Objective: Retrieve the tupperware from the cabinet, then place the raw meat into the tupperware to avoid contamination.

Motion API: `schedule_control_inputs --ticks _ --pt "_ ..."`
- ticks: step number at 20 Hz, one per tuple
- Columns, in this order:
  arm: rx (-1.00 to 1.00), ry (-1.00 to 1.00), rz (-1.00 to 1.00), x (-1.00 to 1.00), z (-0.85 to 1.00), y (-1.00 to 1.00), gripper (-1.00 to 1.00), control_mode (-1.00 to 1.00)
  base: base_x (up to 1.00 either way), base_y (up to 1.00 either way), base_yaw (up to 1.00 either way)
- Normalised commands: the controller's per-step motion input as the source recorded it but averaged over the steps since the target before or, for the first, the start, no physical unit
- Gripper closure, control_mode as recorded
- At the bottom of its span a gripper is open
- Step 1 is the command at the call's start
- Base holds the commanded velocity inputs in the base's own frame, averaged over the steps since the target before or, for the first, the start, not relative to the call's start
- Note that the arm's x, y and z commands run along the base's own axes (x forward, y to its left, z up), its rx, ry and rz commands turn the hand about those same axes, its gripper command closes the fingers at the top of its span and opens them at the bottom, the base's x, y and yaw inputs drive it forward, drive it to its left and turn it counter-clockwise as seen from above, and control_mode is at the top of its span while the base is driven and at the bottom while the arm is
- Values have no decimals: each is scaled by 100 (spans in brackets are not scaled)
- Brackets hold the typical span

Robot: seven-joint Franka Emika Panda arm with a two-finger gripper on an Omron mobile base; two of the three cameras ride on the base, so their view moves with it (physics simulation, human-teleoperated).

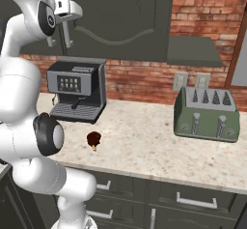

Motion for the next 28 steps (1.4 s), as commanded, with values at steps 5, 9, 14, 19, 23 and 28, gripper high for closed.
schedule_control_inputs --ticks 5,9,14,19,23,28 --pt "-2 0 0 13 0 8 100 -100 0 0 0" --pt "0 0 0 14 0 3 100 -100 0 0 0" --pt "0 0 0 3 0 0 100 -100 0 0 0" --pt "0 5 -1 -3 -8 -8 100 -100 0 0 0" --pt "0 0 0 -42 0 -9 100 -100 0 0 0" --pt "1 0 0 -73 0 -19 100 -100 0 0 0"
